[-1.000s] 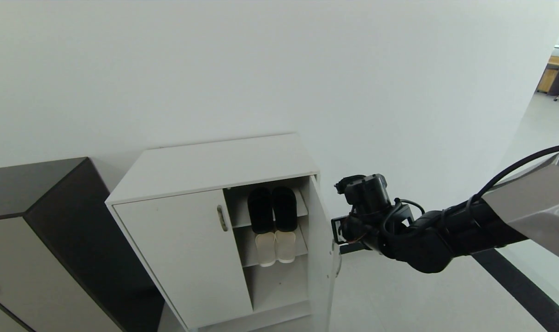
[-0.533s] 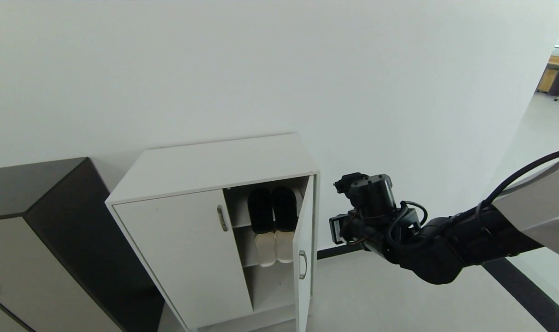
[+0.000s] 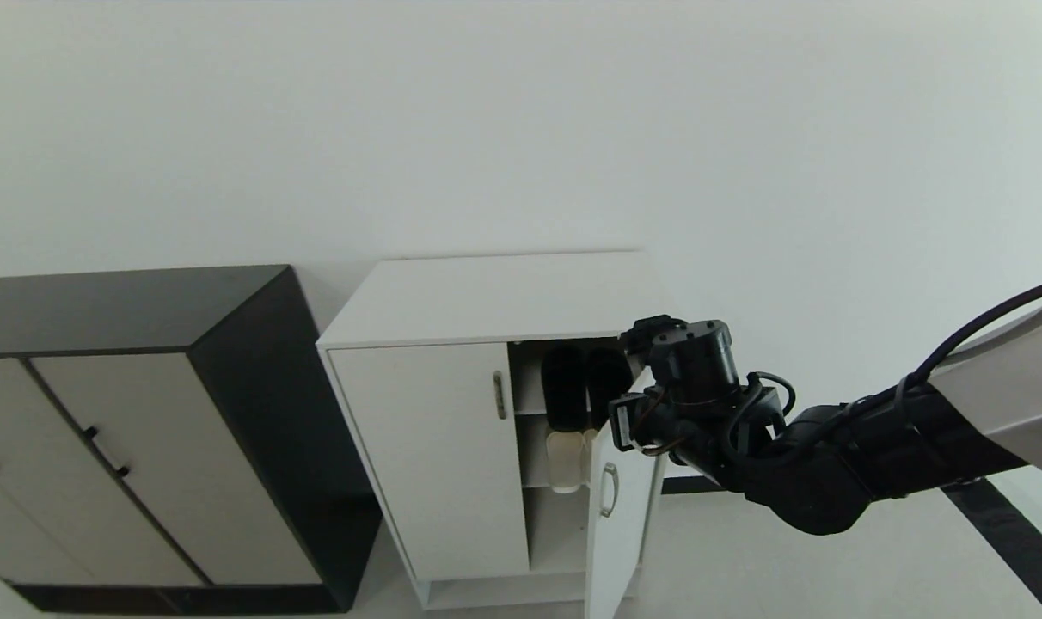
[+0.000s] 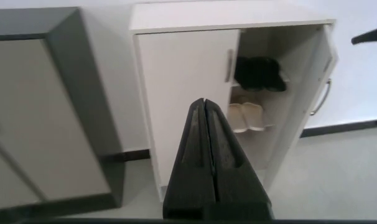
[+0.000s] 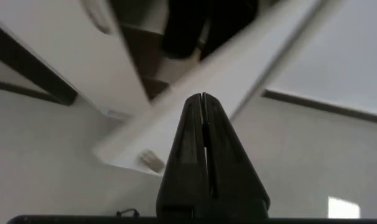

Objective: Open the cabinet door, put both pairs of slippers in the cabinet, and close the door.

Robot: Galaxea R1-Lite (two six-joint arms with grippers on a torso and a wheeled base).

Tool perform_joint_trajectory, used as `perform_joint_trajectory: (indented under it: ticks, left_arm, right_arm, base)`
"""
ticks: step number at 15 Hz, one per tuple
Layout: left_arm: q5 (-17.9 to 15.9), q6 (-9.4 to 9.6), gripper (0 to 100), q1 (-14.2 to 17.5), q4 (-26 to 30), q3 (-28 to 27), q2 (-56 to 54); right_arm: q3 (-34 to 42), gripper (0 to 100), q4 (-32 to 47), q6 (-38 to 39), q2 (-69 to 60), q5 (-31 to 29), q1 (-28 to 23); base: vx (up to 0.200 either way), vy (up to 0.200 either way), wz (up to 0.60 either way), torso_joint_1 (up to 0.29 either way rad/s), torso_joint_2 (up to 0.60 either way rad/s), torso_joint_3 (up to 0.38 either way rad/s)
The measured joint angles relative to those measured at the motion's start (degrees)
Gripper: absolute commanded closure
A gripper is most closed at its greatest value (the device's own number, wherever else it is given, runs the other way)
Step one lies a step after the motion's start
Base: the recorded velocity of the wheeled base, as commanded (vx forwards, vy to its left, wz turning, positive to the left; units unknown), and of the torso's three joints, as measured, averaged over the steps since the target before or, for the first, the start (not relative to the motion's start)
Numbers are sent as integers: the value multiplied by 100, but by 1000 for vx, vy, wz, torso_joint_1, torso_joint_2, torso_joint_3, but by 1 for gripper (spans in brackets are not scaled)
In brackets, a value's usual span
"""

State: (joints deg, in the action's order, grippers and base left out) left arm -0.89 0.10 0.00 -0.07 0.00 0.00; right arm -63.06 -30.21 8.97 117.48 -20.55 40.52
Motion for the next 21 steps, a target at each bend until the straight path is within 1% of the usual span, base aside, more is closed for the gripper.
perform_joint_trajectory:
  ticks: [1, 3, 6, 9, 11, 16, 21]
  left_arm:
    - [0, 0, 100, 0, -4, 0, 0]
    - [0, 0, 100, 0, -2, 0, 0]
    - [0, 0, 100, -2, -2, 0, 0]
    - [0, 0, 100, -2, 2, 0, 0]
    - [0, 0, 100, 0, 0, 0, 0]
    - [7, -7, 100, 0, 0, 0, 0]
    - [5, -7, 100, 0, 0, 0, 0]
  right_arm:
    - [41, 100, -252, -11, -26, 15, -15]
    - [149, 100, -362, -93, -100, 20, -69]
    - [304, 100, -343, -273, -227, -30, -211]
    - [747, 100, -318, -542, -450, 48, -307]
    - [863, 100, -228, -552, -486, 132, -316]
    - [830, 100, -236, -525, -213, 224, -345]
    - [675, 100, -619, -499, 171, 296, -419]
  base:
    - [0, 0, 0, 0, 0, 0]
    - [0, 0, 0, 0, 0, 0]
    - [0, 0, 0, 0, 0, 0]
    - [0, 0, 0, 0, 0, 0]
    - [0, 0, 0, 0, 0, 0]
    - [0, 0, 0, 0, 0, 0]
    - [0, 0, 0, 0, 0, 0]
